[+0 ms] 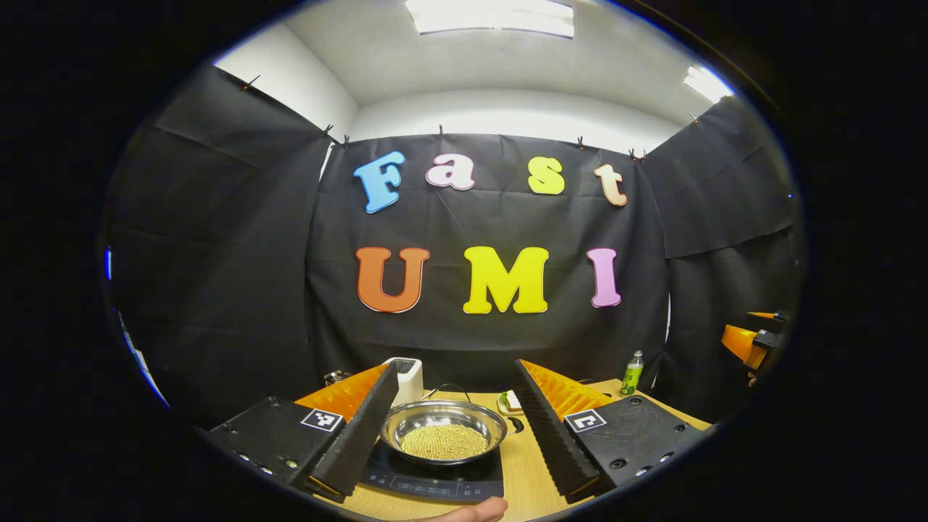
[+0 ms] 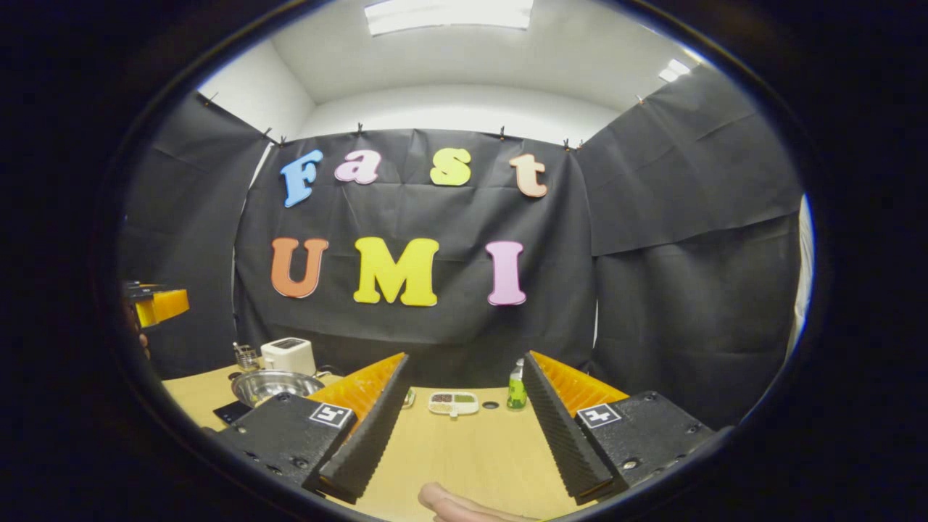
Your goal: First push the handle of the pot to place it horizontally, then grasp the pot with both hands and set it on the induction cooktop.
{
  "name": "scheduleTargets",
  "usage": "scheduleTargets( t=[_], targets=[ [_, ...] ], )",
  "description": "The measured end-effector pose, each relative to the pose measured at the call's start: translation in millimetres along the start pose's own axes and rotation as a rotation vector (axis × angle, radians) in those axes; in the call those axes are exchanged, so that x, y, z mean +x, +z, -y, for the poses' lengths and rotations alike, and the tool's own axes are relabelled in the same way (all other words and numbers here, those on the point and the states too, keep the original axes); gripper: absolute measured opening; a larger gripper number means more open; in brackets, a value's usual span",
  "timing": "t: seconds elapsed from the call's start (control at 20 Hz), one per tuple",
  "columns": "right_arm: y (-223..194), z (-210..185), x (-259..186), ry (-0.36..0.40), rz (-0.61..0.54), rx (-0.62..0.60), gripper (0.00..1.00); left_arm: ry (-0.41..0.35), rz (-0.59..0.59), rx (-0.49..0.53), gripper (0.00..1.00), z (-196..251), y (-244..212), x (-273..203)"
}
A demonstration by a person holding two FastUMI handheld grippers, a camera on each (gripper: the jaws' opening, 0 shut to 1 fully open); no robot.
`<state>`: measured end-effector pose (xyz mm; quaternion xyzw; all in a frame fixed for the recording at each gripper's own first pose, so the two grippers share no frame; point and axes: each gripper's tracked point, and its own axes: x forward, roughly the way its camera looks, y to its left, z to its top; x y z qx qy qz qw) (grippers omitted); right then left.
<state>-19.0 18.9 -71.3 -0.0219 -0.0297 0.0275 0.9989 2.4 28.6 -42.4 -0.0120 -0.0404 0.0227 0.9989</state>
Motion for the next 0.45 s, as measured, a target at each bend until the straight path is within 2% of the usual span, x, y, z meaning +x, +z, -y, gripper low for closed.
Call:
scheduleTargets(
  t=[0.45],
  targets=[
    [-0.8,5.0,-2.5,-0.009,0.006,0.004,0.97,-0.031,0.009,0.017,0.95,9.6,-1.3,-4.6]
  ],
)
